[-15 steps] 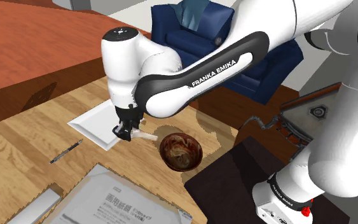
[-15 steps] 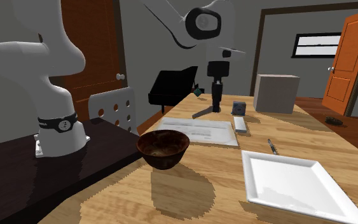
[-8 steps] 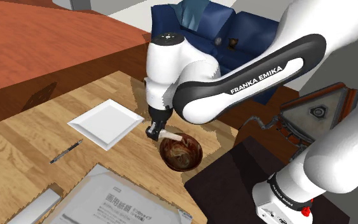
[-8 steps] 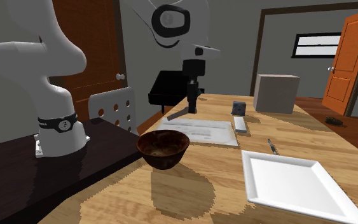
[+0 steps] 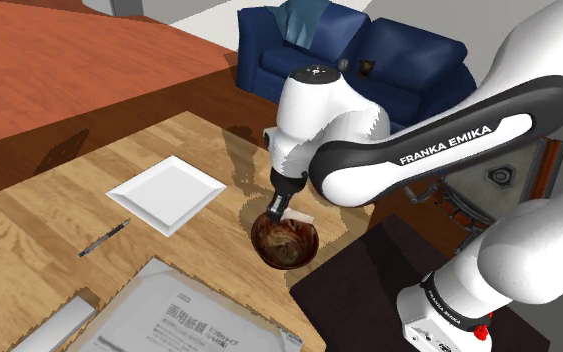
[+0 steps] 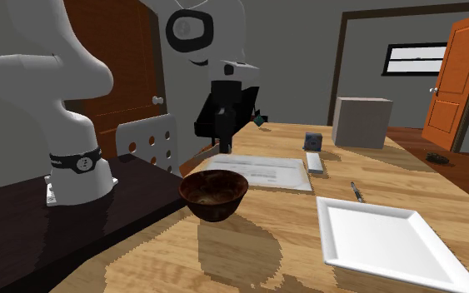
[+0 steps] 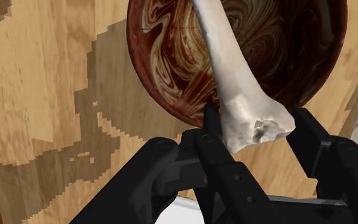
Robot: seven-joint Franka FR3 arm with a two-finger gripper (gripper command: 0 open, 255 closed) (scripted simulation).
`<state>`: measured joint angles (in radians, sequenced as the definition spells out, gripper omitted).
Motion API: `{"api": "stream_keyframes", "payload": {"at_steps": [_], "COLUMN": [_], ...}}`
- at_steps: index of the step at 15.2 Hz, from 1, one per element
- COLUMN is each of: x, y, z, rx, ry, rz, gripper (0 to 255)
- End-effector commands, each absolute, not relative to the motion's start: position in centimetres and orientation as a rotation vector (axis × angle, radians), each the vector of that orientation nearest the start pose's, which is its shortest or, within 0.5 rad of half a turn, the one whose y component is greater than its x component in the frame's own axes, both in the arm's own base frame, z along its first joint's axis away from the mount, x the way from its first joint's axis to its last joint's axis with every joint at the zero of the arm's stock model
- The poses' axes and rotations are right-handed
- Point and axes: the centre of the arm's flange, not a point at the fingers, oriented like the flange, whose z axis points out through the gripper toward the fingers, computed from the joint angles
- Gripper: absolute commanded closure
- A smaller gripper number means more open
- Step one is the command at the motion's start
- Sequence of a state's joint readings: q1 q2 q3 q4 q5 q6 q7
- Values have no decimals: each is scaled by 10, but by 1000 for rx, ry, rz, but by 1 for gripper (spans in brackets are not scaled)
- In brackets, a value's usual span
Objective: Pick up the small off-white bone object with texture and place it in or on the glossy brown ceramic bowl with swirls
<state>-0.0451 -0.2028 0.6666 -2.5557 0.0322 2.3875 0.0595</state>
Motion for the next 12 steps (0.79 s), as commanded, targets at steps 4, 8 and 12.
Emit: {"api": "stream_keyframes", "payload": {"at_steps": [4, 8, 12], "x": [360, 360, 360], "y": [251, 251, 251], "z": [298, 277, 256], "rx": [-3128, -3128, -3128], "ry": [-845, -845, -845], "rz": [-46, -46, -46], "gripper": [255, 255, 255]}}
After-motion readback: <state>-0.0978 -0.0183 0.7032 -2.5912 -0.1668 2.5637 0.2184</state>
